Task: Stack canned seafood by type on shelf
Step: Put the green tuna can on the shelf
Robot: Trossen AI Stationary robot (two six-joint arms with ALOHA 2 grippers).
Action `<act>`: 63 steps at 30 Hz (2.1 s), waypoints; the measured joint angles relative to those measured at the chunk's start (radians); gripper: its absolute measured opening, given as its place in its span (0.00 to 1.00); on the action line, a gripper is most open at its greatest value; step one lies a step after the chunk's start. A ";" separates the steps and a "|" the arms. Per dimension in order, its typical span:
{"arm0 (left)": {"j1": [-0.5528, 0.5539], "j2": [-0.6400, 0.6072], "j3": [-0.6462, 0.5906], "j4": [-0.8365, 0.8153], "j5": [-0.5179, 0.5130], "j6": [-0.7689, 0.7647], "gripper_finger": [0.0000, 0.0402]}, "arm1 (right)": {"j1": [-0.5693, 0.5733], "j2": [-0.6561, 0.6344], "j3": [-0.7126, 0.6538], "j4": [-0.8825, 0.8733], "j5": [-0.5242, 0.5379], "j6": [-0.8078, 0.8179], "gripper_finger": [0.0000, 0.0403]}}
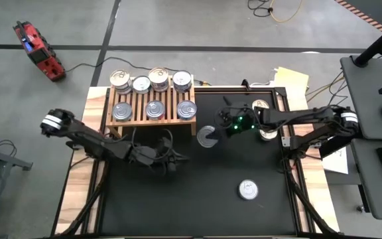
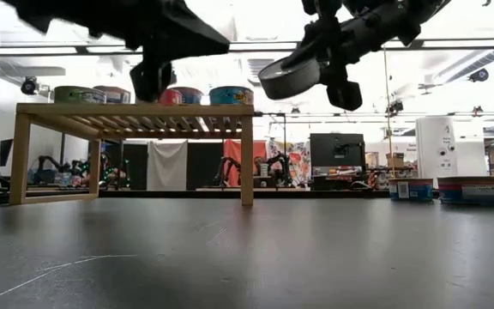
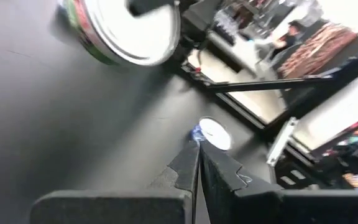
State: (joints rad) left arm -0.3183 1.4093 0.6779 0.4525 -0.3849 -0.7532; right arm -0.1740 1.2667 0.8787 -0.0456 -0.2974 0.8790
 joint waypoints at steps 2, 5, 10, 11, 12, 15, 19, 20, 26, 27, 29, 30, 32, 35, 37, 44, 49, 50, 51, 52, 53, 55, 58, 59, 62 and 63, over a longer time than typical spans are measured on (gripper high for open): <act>0.014 -0.032 0.053 -0.126 0.000 0.016 0.00 | -0.021 -0.004 0.000 0.001 -0.043 0.025 0.30; 0.031 -0.077 0.154 -0.327 -0.008 0.076 0.00 | -0.051 -0.004 0.000 0.000 -0.090 0.040 0.30; 0.032 -0.108 0.349 -0.746 -0.169 0.198 0.00 | -0.107 -0.003 0.000 0.020 -0.152 0.025 0.30; 0.032 -0.108 0.389 -0.825 -0.199 0.213 0.00 | -0.117 -0.003 0.000 0.037 -0.168 0.020 0.30; 0.032 -0.108 0.427 -0.895 -0.221 0.222 0.00 | -0.128 -0.003 0.000 0.056 -0.184 0.015 0.30; 0.032 -0.107 0.518 -1.074 -0.264 0.226 0.00 | -0.170 -0.003 -0.013 0.129 -0.231 0.011 0.30; 0.032 -0.116 0.568 -1.161 -0.287 0.249 0.00 | -0.235 0.000 -0.058 0.259 -0.306 0.048 0.30; 0.032 -0.126 0.571 -1.160 -0.287 0.268 0.00 | -0.250 0.000 -0.073 0.288 -0.321 0.065 0.30; 0.062 -0.244 0.549 -1.142 -0.281 0.307 0.00 | -0.317 0.000 -0.142 0.392 -0.359 0.180 0.30; 0.068 -0.269 0.545 -1.141 -0.280 0.313 0.00 | -0.324 0.000 -0.149 0.402 -0.359 0.193 0.30; 0.082 -0.319 0.541 -1.141 -0.280 0.344 0.00 | -0.336 0.000 -0.161 0.423 -0.357 0.224 0.30; 0.091 -0.340 0.539 -1.141 -0.280 0.369 0.00 | -0.343 0.000 -0.165 0.425 -0.356 0.233 0.30; 0.118 -0.371 0.539 -1.141 -0.279 0.417 0.00 | -0.354 0.003 -0.169 0.427 -0.326 0.259 0.30; 0.176 -0.400 0.538 -1.141 -0.268 0.482 0.00 | -0.369 0.033 -0.170 0.467 -0.301 0.299 0.30; 0.226 -0.412 0.538 -1.141 -0.224 0.524 0.00 | -0.369 0.072 -0.170 0.552 -0.298 0.344 0.30; 0.419 -0.432 0.537 -1.130 0.094 0.628 0.00 | -0.370 0.218 -0.170 0.817 -0.300 0.509 0.30; 0.534 -0.457 0.537 -1.090 0.333 0.675 0.00 | -0.369 0.241 -0.170 0.839 -0.293 0.527 0.30; 0.548 -0.460 0.537 -1.084 0.344 0.681 0.00 | -0.369 0.241 -0.170 0.835 -0.286 0.528 0.30; 0.557 -0.461 0.537 -1.081 0.345 0.689 0.00 | -0.369 0.241 -0.170 0.835 -0.278 0.528 0.30; 0.565 -0.461 0.537 -1.083 0.344 0.700 0.00 | -0.369 0.241 -0.170 0.837 -0.275 0.528 0.30; 0.570 -0.458 0.537 -1.087 0.344 0.710 0.00 | -0.368 0.241 -0.170 0.836 -0.274 0.527 0.30; 0.577 -0.447 0.537 -1.090 0.345 0.719 0.00 | -0.366 0.241 -0.166 0.825 -0.256 0.526 0.30; 0.579 -0.419 0.537 -1.090 0.345 0.719 0.00 | -0.361 0.241 -0.146 0.778 -0.243 0.509 0.30; 0.579 -0.409 0.537 -1.090 0.345 0.719 0.00 | -0.360 0.241 -0.135 0.754 -0.243 0.490 0.30; 0.579 -0.371 0.537 -1.089 0.345 0.719 0.00 | -0.353 0.241 -0.108 0.706 -0.240 0.436 0.30; 0.579 -0.357 0.537 -1.087 0.345 0.719 0.00 | -0.352 0.241 -0.100 0.707 -0.240 0.432 0.30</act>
State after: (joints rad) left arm 0.2604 1.0527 1.2148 -0.6347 -0.0399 -0.0341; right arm -0.5259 1.5074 0.7783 0.6613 -0.5379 1.3110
